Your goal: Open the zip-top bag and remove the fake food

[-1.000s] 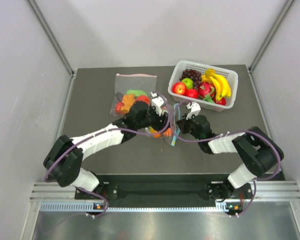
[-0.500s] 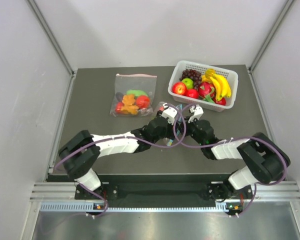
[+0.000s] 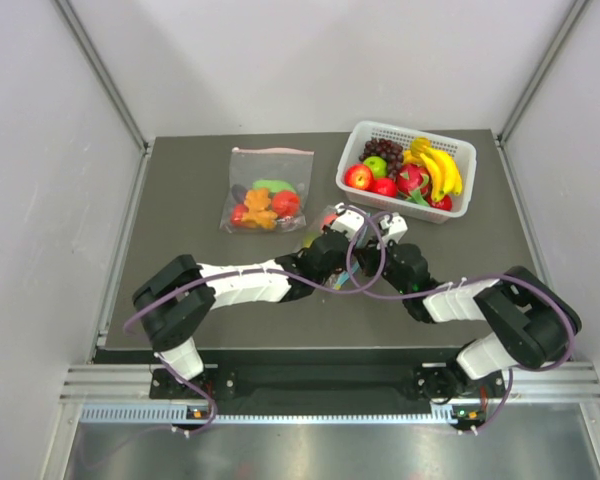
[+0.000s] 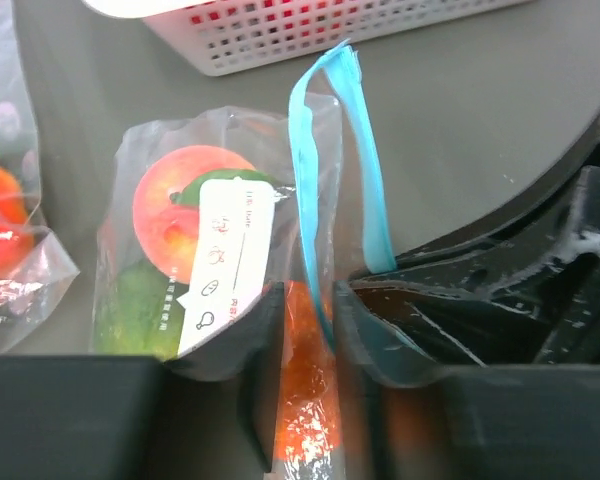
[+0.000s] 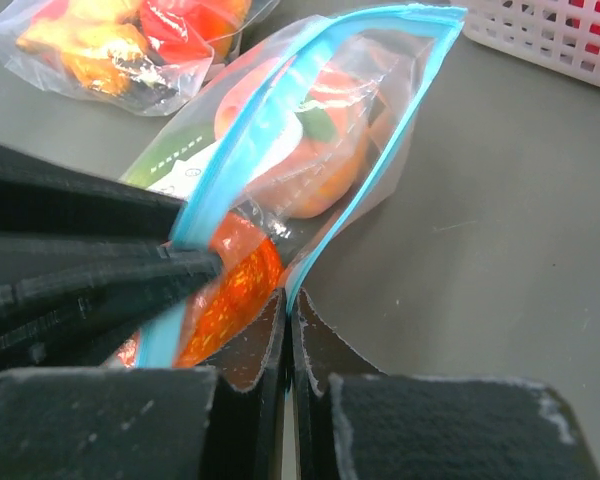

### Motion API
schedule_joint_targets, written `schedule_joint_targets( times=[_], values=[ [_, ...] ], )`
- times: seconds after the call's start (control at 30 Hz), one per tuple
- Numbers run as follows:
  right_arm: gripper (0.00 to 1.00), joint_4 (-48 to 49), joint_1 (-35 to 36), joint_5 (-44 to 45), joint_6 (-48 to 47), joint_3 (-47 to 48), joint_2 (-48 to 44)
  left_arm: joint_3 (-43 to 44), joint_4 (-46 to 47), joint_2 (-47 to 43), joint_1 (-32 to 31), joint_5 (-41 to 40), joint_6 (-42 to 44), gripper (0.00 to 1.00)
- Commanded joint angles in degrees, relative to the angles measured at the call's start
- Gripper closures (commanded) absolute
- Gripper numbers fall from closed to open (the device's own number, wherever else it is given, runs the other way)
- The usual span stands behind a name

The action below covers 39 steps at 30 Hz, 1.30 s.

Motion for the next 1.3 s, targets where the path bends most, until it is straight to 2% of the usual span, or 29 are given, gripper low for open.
schedule_joint_targets(
  times=[0.0,0.03,0.13,0.17,0.27,0.63,0.77,0.93,1.03,1.13,1.17,1.27],
  values=[
    [1.0,4.38,0.99,0.9,0.22,-0.24,-0.41,1.46,-0.36,-0.48,-0.14,-3.83,0.78,0.75],
    [1.0,4.47,0.99,1.16,0.4,-0.24,-0.32,1.19,-0.36,-1.18,-0.23,-4.18,0.95,0.85],
    [1.0,4.56,0.99,1.6,0.4,-0.33,0.12,0.14,-0.8,-2.93,-0.14,-4.62,1.22,0.98],
    [1.0,4.47,0.99,1.87,0.4,-0.24,0.12,-0.04,-2.02,-3.46,-0.14,-4.8,1.39,0.99],
    [1.0,3.07,0.9,3.44,0.22,0.2,0.21,-0.39,-5.01,-5.83,-0.14,-6.46,1.83,1.0],
    [1.0,3.94,-1.12,3.72,1.01,0.73,3.64,-4.43,-7.04,-14.62,-0.14,-6.82,3.33,1.0],
    [1.0,3.86,-1.82,3.19,0.93,1.26,4.61,-6.18,-7.4,-16.3,-0.14,-9.28,3.15,1.0],
    [1.0,4.65,-1.91,1.0,-0.39,0.91,2.94,-7.42,-4.06,-16.57,-0.14,0.36,3.85,1.0],
    [0.99,4.13,-1.91,-1.2,-1.53,0.2,-0.74,-6.9,-2.47,-14.64,-0.05,3.45,4.03,1.0],
    [0.73,1.76,-1.91,-2.17,-3.02,-0.85,-6.8,-6.81,-0.36,-13.4,-0.05,4.95,4.03,1.0],
    [0.6,0.96,-1.83,-2.09,-3.46,-1.38,-8.65,-6.72,-0.01,-13.31,-0.05,4.87,4.12,1.0],
    [0.51,-2.38,-1.82,-2.17,-4.87,-4.18,-19.17,-6.72,1.4,-12.87,0.04,4.87,4.55,1.0]
  ],
)
